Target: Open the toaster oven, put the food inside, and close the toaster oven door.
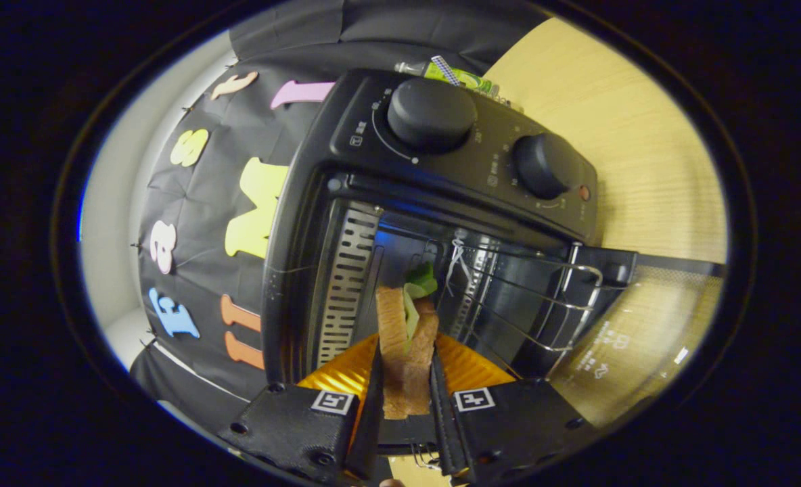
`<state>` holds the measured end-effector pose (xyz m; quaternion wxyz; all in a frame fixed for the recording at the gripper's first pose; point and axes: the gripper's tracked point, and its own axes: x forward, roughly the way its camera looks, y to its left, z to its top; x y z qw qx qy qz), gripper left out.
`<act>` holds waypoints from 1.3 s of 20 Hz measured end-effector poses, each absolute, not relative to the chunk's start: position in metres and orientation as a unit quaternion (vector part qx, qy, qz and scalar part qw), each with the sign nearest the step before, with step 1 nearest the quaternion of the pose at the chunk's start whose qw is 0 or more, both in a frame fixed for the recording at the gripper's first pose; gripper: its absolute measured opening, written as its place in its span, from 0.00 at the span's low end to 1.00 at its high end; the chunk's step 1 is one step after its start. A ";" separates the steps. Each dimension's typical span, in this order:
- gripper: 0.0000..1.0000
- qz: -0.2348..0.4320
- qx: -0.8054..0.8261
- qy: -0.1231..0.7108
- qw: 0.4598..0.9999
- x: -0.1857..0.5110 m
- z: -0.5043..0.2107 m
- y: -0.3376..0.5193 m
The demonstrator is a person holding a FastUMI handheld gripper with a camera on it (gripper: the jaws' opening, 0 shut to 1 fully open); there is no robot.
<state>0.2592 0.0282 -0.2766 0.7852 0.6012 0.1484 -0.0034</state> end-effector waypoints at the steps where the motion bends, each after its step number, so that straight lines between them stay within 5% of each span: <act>1: 0.41 -0.004 0.602 0.144 0.785 0.262 -0.272 0.030; 16: 0.75 0.050 0.270 0.243 0.930 0.251 -0.293 0.068; 20: 0.76 0.081 0.167 0.268 0.945 0.248 -0.296 0.078; 26: 0.94 0.101 -0.041 0.303 0.947 0.233 -0.309 0.075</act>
